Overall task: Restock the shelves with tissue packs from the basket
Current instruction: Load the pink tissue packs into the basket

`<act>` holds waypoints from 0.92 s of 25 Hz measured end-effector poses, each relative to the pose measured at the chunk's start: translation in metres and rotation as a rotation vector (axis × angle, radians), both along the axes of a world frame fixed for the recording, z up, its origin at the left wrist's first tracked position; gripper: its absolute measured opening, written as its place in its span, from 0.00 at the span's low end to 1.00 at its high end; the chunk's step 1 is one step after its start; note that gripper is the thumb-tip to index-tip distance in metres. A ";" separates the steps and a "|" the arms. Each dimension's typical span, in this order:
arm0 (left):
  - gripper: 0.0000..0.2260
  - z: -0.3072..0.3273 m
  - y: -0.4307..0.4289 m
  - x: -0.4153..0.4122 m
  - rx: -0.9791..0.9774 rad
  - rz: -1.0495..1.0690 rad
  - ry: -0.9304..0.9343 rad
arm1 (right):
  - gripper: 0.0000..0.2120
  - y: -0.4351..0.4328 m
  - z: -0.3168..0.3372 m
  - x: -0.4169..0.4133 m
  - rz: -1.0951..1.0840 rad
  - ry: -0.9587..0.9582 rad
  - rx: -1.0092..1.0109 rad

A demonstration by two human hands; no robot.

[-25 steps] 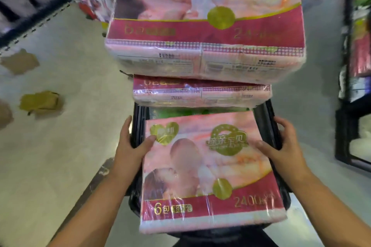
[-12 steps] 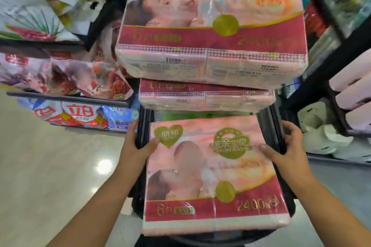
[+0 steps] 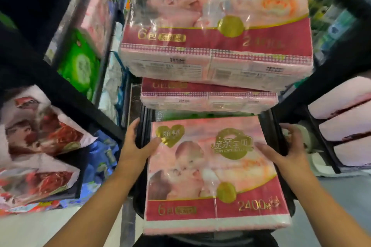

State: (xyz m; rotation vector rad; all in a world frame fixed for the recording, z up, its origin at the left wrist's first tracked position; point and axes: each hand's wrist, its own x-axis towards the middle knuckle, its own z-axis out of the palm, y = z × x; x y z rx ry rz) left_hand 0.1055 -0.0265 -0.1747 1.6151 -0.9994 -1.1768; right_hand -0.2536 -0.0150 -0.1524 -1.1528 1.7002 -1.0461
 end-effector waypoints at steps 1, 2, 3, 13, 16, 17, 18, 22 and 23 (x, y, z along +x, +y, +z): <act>0.41 0.000 -0.030 0.002 0.019 -0.007 0.002 | 0.36 -0.025 0.002 0.004 -0.029 -0.027 -0.015; 0.41 0.002 -0.060 0.001 0.027 -0.020 0.001 | 0.37 -0.050 0.004 0.006 -0.047 -0.048 -0.037; 0.41 0.004 -0.094 0.000 0.028 -0.032 -0.007 | 0.38 -0.082 0.003 0.005 -0.057 -0.051 -0.044; 0.42 0.016 -0.425 -0.041 0.018 0.017 -0.019 | 0.39 -0.441 -0.020 -0.044 0.043 -0.013 -0.024; 0.40 0.018 -0.522 -0.043 0.014 0.033 -0.028 | 0.33 -0.546 -0.008 -0.040 0.057 0.012 -0.026; 0.38 0.018 -0.555 -0.043 0.010 0.034 -0.024 | 0.34 -0.580 -0.009 -0.040 0.050 0.013 -0.037; 0.38 0.015 -0.584 -0.042 0.004 0.029 -0.022 | 0.35 -0.610 -0.009 -0.039 0.045 0.025 -0.044; 0.38 0.002 -0.713 -0.023 0.037 -0.002 -0.034 | 0.35 -0.730 -0.017 -0.022 0.036 0.064 -0.075; 0.38 -0.002 -0.747 -0.018 0.057 -0.006 -0.043 | 0.35 -0.760 -0.018 -0.015 0.034 0.082 -0.069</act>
